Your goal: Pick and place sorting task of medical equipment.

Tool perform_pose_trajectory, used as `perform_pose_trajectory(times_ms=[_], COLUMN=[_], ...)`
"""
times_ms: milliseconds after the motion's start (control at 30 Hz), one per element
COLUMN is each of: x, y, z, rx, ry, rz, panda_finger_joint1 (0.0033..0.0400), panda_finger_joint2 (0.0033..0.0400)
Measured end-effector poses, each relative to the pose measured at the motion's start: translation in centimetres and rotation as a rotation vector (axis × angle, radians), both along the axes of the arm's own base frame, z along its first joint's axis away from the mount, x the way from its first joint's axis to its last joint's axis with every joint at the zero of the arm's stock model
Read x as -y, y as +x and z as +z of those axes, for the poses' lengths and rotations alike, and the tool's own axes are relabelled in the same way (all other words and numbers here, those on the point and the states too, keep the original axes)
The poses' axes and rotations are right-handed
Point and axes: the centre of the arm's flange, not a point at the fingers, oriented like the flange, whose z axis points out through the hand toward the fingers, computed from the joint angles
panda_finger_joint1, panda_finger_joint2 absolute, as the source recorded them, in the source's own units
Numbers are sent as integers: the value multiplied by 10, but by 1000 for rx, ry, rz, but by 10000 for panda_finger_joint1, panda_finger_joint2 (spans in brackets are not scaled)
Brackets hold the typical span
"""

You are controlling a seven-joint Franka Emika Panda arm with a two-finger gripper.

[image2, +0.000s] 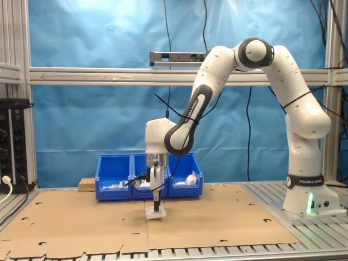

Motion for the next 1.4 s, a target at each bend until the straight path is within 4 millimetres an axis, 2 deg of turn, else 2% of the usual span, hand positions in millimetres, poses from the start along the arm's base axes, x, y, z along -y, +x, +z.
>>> perform_pose_trajectory(times_ms=[800,1400], x=[-13,-14], y=[-1,-2], z=[-8,-23], rx=[-10,-32], ry=[11,16], rz=[20,21], panda_finger_joint1=[400,400], panda_finger_joint2=[400,400])
